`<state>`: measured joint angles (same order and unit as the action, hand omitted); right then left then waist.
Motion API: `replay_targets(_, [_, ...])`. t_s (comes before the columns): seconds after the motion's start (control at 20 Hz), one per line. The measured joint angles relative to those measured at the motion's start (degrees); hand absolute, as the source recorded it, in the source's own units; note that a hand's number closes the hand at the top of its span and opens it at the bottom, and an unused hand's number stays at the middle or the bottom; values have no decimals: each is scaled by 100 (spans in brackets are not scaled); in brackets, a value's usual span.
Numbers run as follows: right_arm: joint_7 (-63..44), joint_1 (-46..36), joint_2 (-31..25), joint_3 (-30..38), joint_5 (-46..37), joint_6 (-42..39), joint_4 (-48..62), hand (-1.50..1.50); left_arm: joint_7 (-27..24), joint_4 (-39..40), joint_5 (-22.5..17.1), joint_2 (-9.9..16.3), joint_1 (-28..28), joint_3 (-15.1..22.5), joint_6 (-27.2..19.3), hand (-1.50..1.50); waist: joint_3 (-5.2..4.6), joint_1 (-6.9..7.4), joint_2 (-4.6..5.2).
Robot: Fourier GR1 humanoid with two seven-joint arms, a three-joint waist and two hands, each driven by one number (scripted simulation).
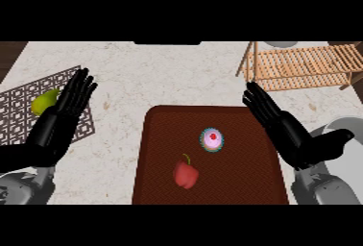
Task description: Pick the cupcake from the tray and place it in the tiered shelf
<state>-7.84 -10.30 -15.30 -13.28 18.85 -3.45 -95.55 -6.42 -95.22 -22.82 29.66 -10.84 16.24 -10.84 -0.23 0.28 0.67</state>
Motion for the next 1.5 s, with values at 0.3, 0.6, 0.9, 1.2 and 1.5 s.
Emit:
replay_targets(0.3, [62, -1019, 238, -439, -80, -638, 442, 150, 248, 308, 240, -132, 58, -250, -570, 0, 22, 234, -7])
replay_targets(0.6, [356, -1837, 614, 32, 89, -751, 1763, -150, 701, 404, 341, -320, 242, -321, -1086, 0, 28, 194, -12])
replay_targets(0.9, [685, -2431, 35, 230, 472, -2333, 2270, -150, 836, 332, 450, -354, 390, -390, -1205, 0, 27, 97, -45])
replay_targets(1.2, [222, -2982, -846, -249, 16, -3390, 1725, -150, 960, 276, 502, -374, 439, -434, -1305, 0, 21, 14, -93])
replay_targets(1.5, [-353, -3535, -1183, -985, -1273, -3401, 790, -150, 982, 265, 530, -352, 511, -478, -1285, 0, 15, -18, -120])
